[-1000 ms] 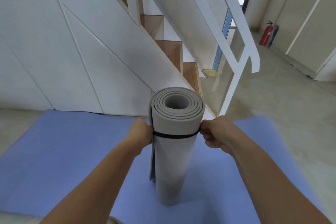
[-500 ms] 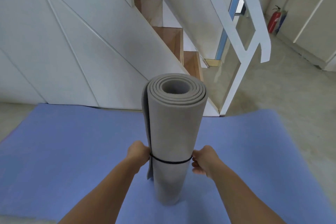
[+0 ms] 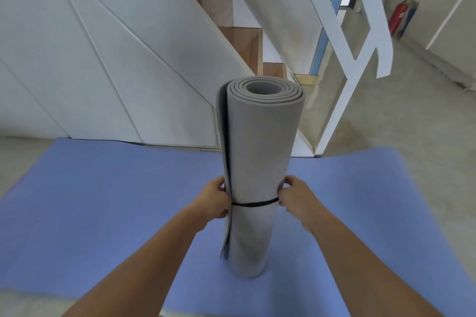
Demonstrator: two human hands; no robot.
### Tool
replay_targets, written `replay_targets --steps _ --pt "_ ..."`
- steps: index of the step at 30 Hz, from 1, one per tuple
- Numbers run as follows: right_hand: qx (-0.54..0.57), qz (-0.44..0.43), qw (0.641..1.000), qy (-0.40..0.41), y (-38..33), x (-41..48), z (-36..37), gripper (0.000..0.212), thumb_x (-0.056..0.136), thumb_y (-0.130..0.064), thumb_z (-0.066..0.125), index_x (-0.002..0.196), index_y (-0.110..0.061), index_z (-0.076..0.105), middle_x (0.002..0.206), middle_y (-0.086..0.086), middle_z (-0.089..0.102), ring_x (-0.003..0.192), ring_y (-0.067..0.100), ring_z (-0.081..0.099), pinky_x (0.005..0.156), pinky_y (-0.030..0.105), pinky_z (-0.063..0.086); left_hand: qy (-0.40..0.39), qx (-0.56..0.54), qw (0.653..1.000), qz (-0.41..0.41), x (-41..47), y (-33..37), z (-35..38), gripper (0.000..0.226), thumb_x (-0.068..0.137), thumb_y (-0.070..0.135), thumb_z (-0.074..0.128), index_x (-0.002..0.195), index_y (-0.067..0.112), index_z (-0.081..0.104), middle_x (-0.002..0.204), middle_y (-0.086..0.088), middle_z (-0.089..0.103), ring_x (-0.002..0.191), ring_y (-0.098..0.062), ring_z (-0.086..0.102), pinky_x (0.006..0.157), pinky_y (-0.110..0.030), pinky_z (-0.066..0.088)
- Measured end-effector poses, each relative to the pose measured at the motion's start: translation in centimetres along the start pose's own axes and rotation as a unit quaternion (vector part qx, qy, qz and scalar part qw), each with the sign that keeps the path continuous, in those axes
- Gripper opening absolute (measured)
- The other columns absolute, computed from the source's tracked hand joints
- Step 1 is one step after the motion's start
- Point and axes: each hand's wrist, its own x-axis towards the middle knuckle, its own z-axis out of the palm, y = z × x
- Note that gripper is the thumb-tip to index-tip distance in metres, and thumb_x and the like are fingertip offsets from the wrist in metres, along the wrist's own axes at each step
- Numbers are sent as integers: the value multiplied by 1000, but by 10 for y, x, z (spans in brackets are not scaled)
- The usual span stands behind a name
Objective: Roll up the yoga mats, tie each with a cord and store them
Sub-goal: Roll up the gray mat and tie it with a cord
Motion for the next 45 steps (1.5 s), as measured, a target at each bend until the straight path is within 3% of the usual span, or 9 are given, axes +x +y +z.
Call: replay_targets --steps 6,9,15,22,28,33,37,40,45 --pt "3 -55 988 -141 13 -10 -10 78 70 -25 88 134 -28 43 127 -7 55 114 11 52 84 21 44 -59 5 993 105 -15 2 0 61 75 4 84 122 27 52 116 9 65 94 7 64 70 -10 51" --pt "-15 -82 991 -100 29 6 1 100 51 -67 88 137 -41 44 133 -7 49 122 13 52 101 35 46 -4 1 990 141 -7 -8 0 73 71 -3 85 127 26 47 110 16 59 87 13 61 67 -11 52" --pt "-23 -138 988 -61 72 30 28 102 40 -72 88 132 -46 50 132 1 52 116 15 58 87 32 54 -3 9 987 158 1 -22 7 89 61 -21 81 133 15 42 111 15 57 88 22 58 66 -8 51" --pt "134 -183 972 -70 57 22 9 72 71 -26 88 129 -47 52 121 -28 62 113 -13 54 78 7 48 -41 13 994 100 16 -30 -2 81 72 18 89 138 33 44 133 12 54 118 -1 52 72 -13 52" --pt "66 -167 980 -84 58 25 9 102 61 -26 94 144 -49 38 141 -18 48 129 4 48 102 38 47 -2 12 995 102 24 -40 -2 87 60 -1 92 132 19 48 126 4 55 117 -9 53 73 -20 58" --pt "87 -142 974 -157 40 22 1 66 63 -36 86 118 -54 55 122 -23 62 109 3 64 91 28 49 -65 -4 991 119 22 -26 -12 85 60 -8 90 132 18 53 123 4 67 114 -9 63 79 -25 58" --pt "23 -139 983 -115 52 16 5 74 65 -30 91 128 -47 56 132 -17 48 123 6 53 103 44 46 -82 20 991 108 11 -24 -12 84 57 3 94 130 20 58 121 8 69 116 -10 63 85 -30 58" --pt "9 -121 986 -117 49 8 3 78 65 -16 91 131 -36 55 129 -20 45 124 8 50 101 43 47 -109 36 990 80 -2 -15 -13 73 62 -12 85 123 20 61 110 11 73 102 -1 67 75 -19 56" --pt "45 -116 980 -154 38 -19 -1 72 68 5 80 126 -32 60 123 -14 65 120 14 58 91 33 50 -82 38 996 15 -33 2 -23 60 53 -2 68 112 12 68 104 -1 74 101 -20 68 79 -29 57"
